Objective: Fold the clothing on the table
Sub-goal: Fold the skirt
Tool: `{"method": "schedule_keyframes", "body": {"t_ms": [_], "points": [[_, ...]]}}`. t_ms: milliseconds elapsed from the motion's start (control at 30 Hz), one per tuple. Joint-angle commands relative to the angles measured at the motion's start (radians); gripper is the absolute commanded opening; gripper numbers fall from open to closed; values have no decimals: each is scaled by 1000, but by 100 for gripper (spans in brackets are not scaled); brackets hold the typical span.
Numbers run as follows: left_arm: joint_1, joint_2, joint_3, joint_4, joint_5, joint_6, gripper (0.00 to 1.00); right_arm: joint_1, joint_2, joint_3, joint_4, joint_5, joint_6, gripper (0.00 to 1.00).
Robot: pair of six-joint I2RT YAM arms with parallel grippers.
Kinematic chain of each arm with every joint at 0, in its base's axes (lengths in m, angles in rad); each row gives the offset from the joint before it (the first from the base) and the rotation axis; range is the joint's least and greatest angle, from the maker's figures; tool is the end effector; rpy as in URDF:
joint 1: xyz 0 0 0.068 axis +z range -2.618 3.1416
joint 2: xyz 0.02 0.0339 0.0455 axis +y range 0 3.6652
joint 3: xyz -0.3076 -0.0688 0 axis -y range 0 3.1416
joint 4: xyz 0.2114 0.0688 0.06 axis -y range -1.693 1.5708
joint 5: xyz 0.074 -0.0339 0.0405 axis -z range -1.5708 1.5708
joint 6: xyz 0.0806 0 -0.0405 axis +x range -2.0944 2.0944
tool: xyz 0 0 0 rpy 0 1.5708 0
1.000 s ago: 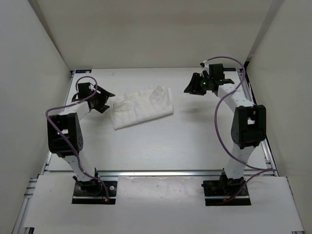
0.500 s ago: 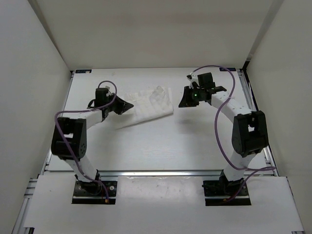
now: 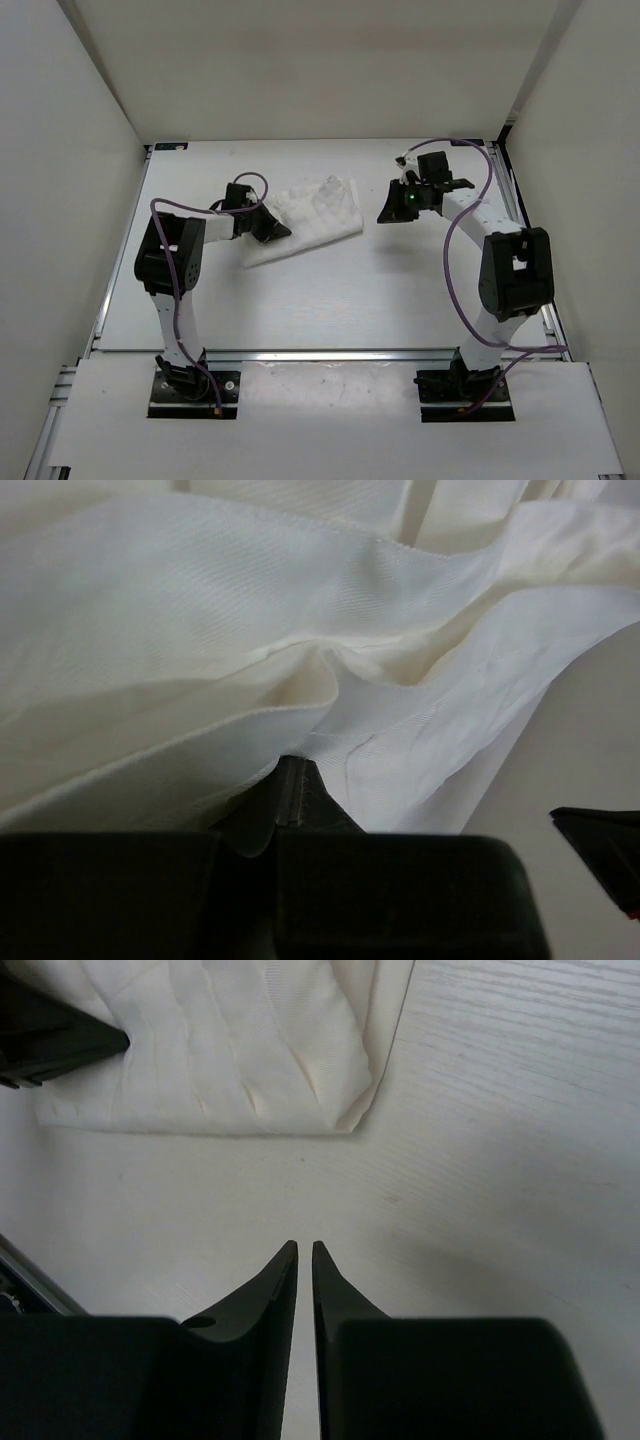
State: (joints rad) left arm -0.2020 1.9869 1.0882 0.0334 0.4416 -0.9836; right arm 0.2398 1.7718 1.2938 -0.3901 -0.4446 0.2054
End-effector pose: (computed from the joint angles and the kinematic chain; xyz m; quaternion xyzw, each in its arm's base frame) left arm 0.4027 -0.1176 0.1550 -0.2788 0.8754 -0.3588 0.1648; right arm 0.3721 0.1267 0.2589 -0.0916 0.9144 0.2760 0.2817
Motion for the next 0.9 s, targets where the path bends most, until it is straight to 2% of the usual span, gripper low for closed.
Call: {"method": "schedule_keyframes", "body": {"t_ms": [0, 67, 200, 367, 533, 667, 867], "points": [[-59, -2, 42, -202, -9, 143, 0, -20, -66, -5, -3, -13, -8, 16], [-86, -8, 67, -329, -47, 203, 0, -33, -71, -4, -15, -8, -1, 16], [-155, -20, 53, -443, -76, 290, 0, -71, -86, -16, -13, -20, 2, 19], [-226, -42, -4, -542, -87, 379, 0, -108, -112, -47, -29, -25, -9, 36], [-303, -89, -101, -583, -101, 445, 0, -122, -135, -93, -47, -29, -21, 42], [-258, -173, -159, -549, -97, 418, 0, -123, -149, -137, -38, -37, -37, 44], [-137, -413, -64, -613, -93, 369, 0, -135, -117, -145, -12, -124, -55, 48]]}}
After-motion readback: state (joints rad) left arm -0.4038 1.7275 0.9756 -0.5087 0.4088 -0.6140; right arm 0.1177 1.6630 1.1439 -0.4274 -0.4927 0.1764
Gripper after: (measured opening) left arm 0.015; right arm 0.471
